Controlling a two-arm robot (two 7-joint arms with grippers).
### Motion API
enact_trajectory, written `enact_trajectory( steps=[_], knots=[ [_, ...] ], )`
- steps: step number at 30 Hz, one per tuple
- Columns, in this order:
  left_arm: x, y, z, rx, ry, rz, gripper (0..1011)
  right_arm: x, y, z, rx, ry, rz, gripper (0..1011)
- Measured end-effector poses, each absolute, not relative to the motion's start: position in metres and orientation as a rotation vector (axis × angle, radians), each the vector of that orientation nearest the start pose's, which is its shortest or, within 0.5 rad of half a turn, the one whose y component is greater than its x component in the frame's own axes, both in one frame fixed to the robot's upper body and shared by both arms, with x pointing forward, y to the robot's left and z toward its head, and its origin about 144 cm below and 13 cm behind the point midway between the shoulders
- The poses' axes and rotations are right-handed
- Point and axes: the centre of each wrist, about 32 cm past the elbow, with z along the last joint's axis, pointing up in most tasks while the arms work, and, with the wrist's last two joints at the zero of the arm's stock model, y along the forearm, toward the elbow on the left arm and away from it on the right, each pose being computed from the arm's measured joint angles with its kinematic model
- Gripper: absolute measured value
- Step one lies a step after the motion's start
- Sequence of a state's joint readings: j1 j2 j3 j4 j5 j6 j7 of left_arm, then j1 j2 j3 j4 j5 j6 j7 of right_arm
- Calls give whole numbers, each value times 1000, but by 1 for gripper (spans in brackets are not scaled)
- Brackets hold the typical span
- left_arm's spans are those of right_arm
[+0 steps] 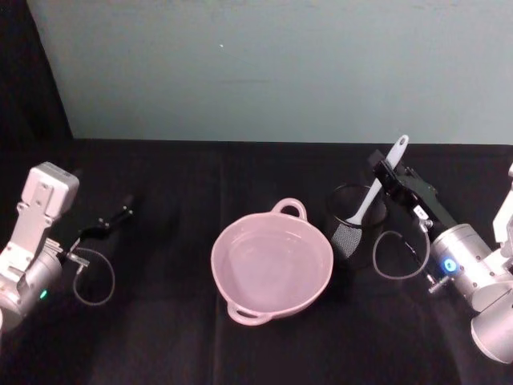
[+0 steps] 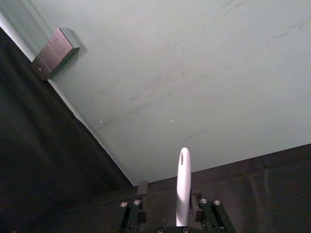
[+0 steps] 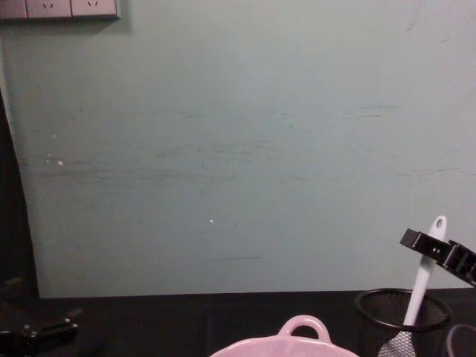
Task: Use the one hand to pick up the spoon and stir the clear water in the bowl.
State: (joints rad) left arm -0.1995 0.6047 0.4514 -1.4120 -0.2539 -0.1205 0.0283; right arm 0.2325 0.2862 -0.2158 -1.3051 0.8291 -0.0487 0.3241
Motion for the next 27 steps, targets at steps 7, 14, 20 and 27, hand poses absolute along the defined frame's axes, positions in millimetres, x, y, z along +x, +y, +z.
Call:
enact_trajectory(
  steps=[7, 14, 20, 27],
  knots=[
    [489, 310, 1140, 304, -285, 1248, 1005, 519, -271, 1137, 388, 366, -1131, 724],
    [489, 310, 1140, 304, -285, 1248, 1005, 519, -271, 1137, 388, 366, -1131, 908],
    [489, 310, 1140, 304, -285, 1248, 1005, 519, -273, 1138, 373, 359, -1131, 1002],
    [489, 310, 1140, 304, -285, 1248, 1005, 514, -279, 1140, 337, 325, -1176, 1002]
  ],
)
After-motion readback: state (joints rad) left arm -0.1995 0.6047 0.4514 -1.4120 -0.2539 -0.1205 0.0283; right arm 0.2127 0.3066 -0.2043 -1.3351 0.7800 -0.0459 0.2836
